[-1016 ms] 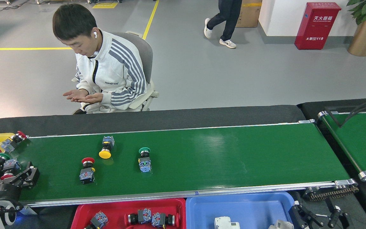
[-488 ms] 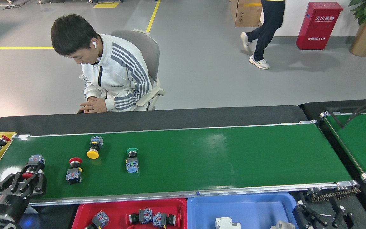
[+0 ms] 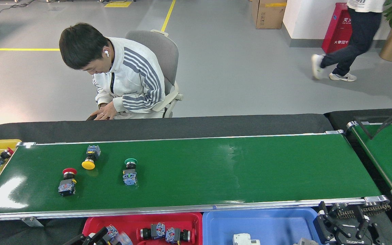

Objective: Pick switch part from conveyor to tray

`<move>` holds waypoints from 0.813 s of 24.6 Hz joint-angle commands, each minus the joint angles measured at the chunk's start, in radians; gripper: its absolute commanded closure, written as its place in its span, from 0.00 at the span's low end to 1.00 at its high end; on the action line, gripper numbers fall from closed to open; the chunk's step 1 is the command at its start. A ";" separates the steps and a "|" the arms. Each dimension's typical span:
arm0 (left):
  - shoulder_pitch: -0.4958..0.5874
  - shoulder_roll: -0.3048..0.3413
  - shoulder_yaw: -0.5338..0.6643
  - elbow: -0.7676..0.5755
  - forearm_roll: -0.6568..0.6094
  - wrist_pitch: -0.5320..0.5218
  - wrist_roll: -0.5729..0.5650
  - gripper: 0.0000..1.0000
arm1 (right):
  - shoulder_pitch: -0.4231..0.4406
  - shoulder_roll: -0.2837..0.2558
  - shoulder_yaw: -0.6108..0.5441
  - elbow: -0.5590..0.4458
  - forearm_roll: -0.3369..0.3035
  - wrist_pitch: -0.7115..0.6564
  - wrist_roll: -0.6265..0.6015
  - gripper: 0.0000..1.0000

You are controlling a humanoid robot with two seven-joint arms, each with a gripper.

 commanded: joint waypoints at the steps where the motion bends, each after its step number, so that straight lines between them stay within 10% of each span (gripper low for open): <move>1: -0.017 0.002 0.013 -0.005 0.002 0.060 -0.008 0.00 | -0.008 -0.007 -0.004 -0.015 -0.002 -0.006 -0.009 0.00; 6: -0.090 0.008 0.151 0.130 0.016 0.348 -0.005 0.00 | -0.009 -0.004 -0.004 -0.015 -0.002 -0.015 -0.009 0.00; 20: -0.238 0.022 0.272 0.335 0.019 0.299 -0.048 0.00 | 0.003 -0.006 0.001 -0.017 -0.002 -0.069 -0.016 0.00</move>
